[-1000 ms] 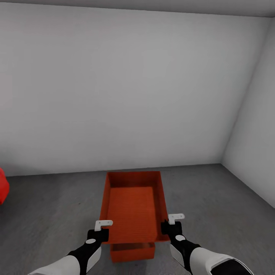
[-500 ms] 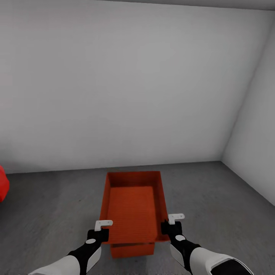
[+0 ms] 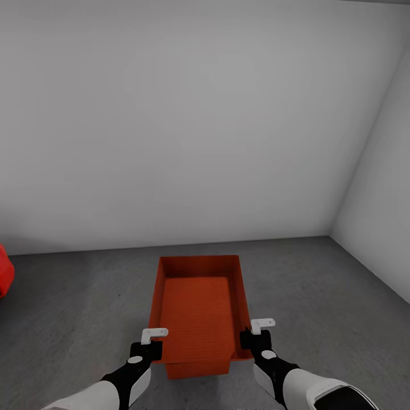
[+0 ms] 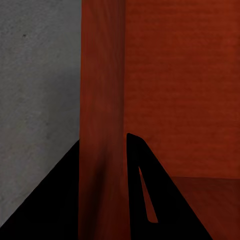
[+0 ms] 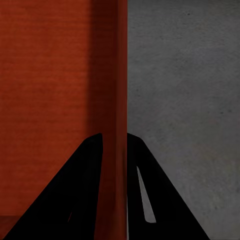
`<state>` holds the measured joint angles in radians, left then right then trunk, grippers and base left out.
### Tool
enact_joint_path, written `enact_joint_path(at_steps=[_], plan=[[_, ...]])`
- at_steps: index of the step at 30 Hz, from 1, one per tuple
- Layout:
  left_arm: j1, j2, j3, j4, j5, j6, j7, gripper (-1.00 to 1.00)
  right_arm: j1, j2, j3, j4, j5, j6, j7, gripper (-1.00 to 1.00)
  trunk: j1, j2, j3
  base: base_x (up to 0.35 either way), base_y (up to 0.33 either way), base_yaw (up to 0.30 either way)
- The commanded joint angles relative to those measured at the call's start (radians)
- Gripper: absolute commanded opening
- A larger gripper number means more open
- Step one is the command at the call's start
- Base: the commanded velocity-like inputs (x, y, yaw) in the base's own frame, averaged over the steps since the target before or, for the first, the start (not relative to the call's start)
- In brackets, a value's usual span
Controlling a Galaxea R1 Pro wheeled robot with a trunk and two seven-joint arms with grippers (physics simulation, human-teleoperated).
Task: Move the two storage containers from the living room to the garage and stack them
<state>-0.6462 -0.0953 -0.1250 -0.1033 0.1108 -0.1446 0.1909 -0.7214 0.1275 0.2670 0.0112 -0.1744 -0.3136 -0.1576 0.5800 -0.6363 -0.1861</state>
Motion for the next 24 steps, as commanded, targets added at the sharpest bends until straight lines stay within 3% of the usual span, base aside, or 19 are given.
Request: enact_joint_path(at_steps=[1,24], plan=[[-0.001,-0.001,0.002,-0.003,-0.002,-0.003,0.008,-1.0,-0.001,0.014,-0.04,0.003,-0.012,-0.002,-0.003,-1.0,0.0,-0.002,-0.003,0.0,0.0,0.0],[-0.001,-0.001,0.002,-0.003,-0.002,-0.003,0.008,-1.0,-0.001,0.014,-0.04,0.003,-0.013,-0.002,-0.005,-1.0,0.0,-0.002,-0.04,0.0,0.0,0.0]])
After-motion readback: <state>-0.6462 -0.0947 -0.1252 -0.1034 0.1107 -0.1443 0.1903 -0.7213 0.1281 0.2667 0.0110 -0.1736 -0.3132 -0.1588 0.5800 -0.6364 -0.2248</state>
